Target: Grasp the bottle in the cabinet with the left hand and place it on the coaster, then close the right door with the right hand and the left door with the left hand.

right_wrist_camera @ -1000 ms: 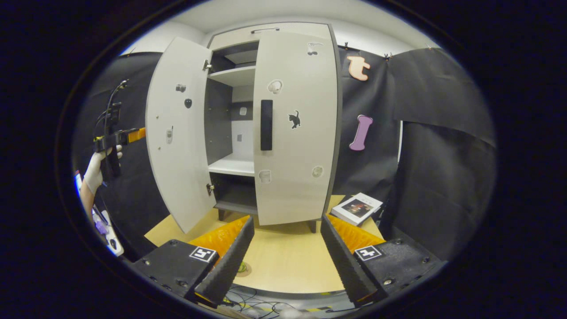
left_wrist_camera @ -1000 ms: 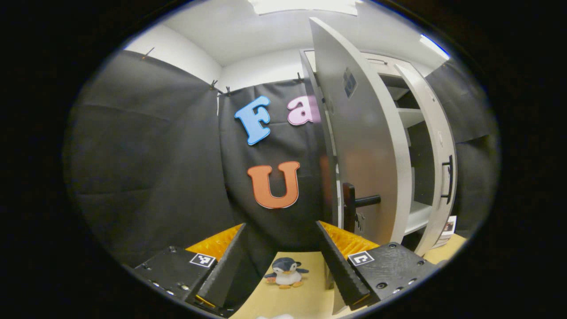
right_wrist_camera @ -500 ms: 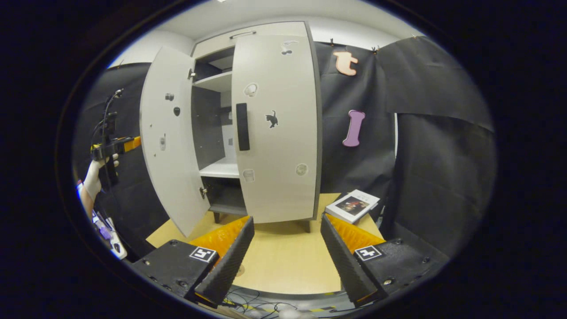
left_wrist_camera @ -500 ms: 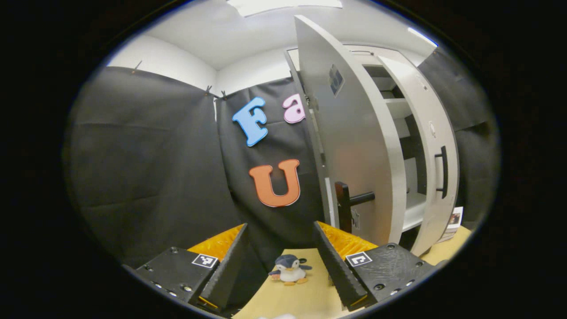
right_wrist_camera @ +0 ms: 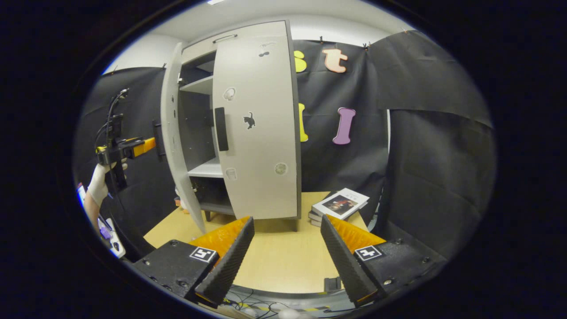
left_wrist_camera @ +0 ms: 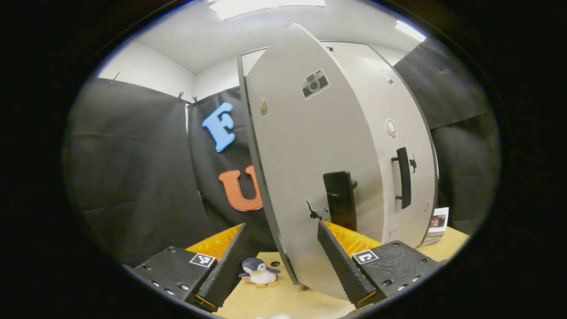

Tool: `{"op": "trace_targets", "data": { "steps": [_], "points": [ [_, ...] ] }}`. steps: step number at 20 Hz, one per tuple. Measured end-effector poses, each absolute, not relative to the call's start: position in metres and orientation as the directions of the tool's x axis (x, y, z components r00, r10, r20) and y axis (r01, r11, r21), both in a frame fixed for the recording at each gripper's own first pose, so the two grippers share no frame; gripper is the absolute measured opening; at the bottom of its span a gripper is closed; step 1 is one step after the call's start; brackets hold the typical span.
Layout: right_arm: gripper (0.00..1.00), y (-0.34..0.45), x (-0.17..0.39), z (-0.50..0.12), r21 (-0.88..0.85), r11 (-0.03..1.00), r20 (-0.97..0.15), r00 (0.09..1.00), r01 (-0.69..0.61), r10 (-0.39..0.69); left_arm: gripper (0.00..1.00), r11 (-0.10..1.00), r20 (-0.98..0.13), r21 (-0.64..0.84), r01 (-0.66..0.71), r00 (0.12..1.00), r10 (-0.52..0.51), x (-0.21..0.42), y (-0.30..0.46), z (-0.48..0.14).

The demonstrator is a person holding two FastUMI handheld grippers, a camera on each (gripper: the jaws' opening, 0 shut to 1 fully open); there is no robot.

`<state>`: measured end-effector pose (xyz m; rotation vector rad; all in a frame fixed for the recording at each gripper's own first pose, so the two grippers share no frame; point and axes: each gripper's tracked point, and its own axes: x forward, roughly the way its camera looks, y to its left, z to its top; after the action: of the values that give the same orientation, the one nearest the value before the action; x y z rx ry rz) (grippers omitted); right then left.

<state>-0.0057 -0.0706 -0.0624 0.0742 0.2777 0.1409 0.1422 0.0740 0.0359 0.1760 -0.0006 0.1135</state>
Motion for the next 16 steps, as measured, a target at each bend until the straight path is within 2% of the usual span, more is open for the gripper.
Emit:
{"op": "trace_targets", "data": {
  "steps": [4, 8, 15, 16],
  "points": [
    [0.96, -0.075, -0.005, -0.057, 0.072, 0.992, -0.256, 0.959, -0.108, 0.123, 0.97, 0.99, -0.016, 0.113, -0.078, 0.997, 0.081, 0.14, 0.057, 0.027],
    [0.99, -0.062, -0.003, -0.054, 0.067, 0.991, -0.243, 0.961, -0.118, 0.131, 0.97, 0.996, -0.056, 0.076, -0.042, 0.997, 0.047, 0.126, 0.045, 0.015],
    [0.99, -0.043, -0.006, -0.041, 0.048, 0.992, -0.208, 0.97, -0.121, 0.128, 0.97, 0.998, -0.046, 0.057, 0.001, 0.999, 0.001, 0.091, 0.025, 0.021],
    [0.96, -0.04, -0.006, -0.038, 0.048, 0.991, -0.201, 0.971, -0.121, 0.128, 0.97, 0.998, -0.047, 0.058, 0.006, 0.999, -0.003, 0.086, 0.023, 0.022]
  ]
}}
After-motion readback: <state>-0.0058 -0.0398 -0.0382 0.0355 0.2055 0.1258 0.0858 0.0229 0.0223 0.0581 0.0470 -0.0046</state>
